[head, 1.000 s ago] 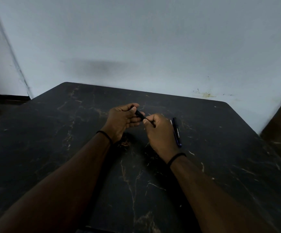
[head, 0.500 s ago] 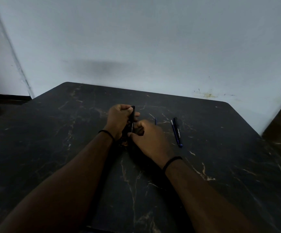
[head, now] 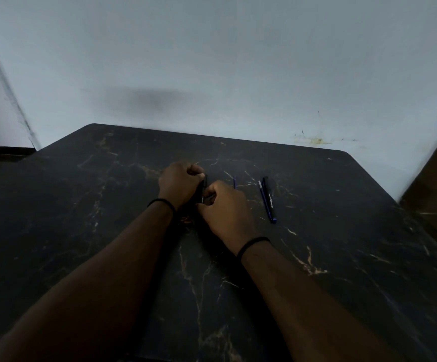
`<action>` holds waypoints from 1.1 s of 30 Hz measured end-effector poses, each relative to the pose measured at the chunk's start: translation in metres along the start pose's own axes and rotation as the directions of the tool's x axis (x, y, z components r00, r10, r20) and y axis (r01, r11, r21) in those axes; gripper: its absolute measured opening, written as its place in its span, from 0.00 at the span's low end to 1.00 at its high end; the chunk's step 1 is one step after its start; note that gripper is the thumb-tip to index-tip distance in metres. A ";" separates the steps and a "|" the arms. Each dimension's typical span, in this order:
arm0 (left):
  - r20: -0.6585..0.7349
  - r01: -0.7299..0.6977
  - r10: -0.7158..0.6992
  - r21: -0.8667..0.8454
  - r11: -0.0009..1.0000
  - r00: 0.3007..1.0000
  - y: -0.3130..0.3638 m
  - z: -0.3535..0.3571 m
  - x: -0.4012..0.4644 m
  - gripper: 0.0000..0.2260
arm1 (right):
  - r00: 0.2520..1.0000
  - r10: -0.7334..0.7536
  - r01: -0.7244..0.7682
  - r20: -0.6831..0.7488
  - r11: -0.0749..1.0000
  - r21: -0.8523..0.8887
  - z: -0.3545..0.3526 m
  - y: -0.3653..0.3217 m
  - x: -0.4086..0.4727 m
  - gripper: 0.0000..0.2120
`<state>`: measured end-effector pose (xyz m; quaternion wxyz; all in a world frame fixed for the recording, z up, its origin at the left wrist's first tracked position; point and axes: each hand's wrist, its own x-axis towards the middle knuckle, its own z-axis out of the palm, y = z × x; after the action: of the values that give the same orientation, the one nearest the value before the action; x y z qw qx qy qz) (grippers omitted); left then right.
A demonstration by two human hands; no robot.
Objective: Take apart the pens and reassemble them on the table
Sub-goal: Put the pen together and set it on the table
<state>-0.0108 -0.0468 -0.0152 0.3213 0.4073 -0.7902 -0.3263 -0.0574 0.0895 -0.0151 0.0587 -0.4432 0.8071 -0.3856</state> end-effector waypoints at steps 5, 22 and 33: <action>-0.014 -0.010 0.010 0.021 1.000 1.000 0.000 0.000 0.001 0.02 | 1.000 -0.001 0.001 0.001 1.000 0.011 -0.001 0.001 0.000 0.11; -0.208 -0.225 0.221 0.008 0.974 0.953 0.008 -0.004 -0.013 0.07 | 0.932 0.116 -0.064 -0.344 0.985 0.161 -0.034 0.024 0.009 0.08; -0.175 -0.355 0.370 0.114 0.928 0.912 0.010 -0.001 -0.020 0.07 | 0.875 0.363 -0.403 -0.321 0.913 -0.067 -0.060 0.077 0.027 0.16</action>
<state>-0.0053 -0.0256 -0.0114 0.4348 0.2959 -0.8295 -0.1881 -0.1517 0.1274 -0.0187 -0.0191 -0.2131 0.9019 -0.3751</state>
